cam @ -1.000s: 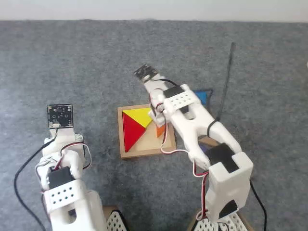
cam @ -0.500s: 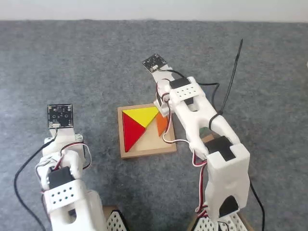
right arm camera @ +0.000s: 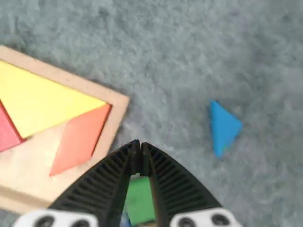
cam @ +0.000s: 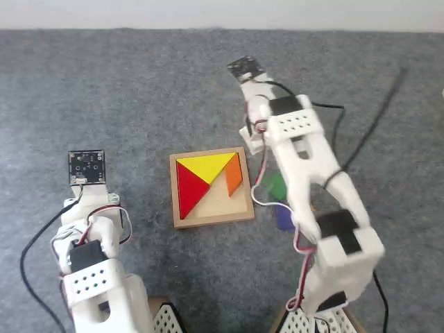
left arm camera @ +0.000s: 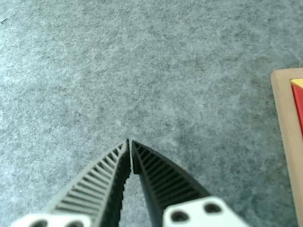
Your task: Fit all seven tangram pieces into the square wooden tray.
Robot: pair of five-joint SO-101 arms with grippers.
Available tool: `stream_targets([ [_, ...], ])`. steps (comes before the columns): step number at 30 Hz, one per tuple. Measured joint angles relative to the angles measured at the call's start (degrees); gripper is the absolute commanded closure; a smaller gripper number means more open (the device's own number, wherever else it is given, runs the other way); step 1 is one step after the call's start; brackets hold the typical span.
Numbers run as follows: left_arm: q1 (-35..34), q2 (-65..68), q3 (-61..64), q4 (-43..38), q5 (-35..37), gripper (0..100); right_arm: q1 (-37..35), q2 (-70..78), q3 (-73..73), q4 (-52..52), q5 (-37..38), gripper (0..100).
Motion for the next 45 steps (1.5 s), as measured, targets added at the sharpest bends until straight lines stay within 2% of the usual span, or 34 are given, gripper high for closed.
stream_targets([
  [6,0.00,0.00,0.00,0.00,0.00,99,4.92,-13.10,11.52,0.88,0.44,99.1],
  [9,0.00,0.00,0.00,0.00,0.00,99,6.51,-19.87,18.81,0.88,4.13,98.9],
  [13,0.00,0.00,0.00,0.00,0.00,99,6.33,-28.22,30.07,0.88,10.20,98.3],
  [18,0.00,0.00,0.00,0.00,0.00,99,6.24,-37.19,43.34,0.88,16.88,86.1],
  [20,0.00,0.00,0.00,0.00,0.00,99,5.80,-40.62,48.09,0.88,18.46,84.2],
  [24,0.00,0.00,0.00,0.00,0.00,99,0.09,-46.77,56.00,0.88,19.78,83.6],
  [28,0.00,0.00,0.00,0.00,0.00,99,-4.92,-49.14,59.69,-1.05,20.04,81.2],
  [32,0.00,0.00,0.00,0.00,0.00,99,-5.63,-49.76,63.65,-5.80,19.96,74.7],
  [45,0.00,0.00,0.00,0.00,0.00,99,-4.75,-49.67,68.75,-11.52,23.65,75.0],
])
